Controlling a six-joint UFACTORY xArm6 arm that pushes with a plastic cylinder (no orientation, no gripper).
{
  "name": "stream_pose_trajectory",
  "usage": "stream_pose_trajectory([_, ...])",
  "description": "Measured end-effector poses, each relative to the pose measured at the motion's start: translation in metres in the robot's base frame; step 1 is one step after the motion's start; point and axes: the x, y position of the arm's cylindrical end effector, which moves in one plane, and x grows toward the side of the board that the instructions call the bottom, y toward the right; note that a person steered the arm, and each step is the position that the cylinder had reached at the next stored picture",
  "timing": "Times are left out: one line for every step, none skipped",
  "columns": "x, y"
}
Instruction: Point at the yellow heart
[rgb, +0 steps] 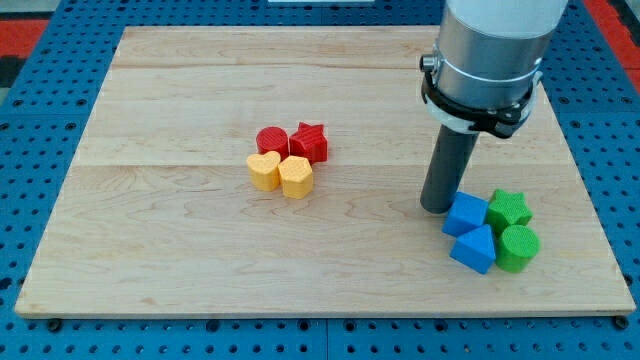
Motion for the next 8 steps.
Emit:
stream_pose_trajectory([0.005,-0.001])
stream_pose_trajectory([0.005,-0.003])
stream_pose_trajectory([0.007,-0.010])
stream_pose_trajectory([0.015,-0.050])
stream_pose_trajectory([0.016,-0.109])
stream_pose_trajectory([0.013,-0.179])
stream_pose_trajectory([-0.016,-0.219])
stream_pose_trajectory([-0.056,-0.221])
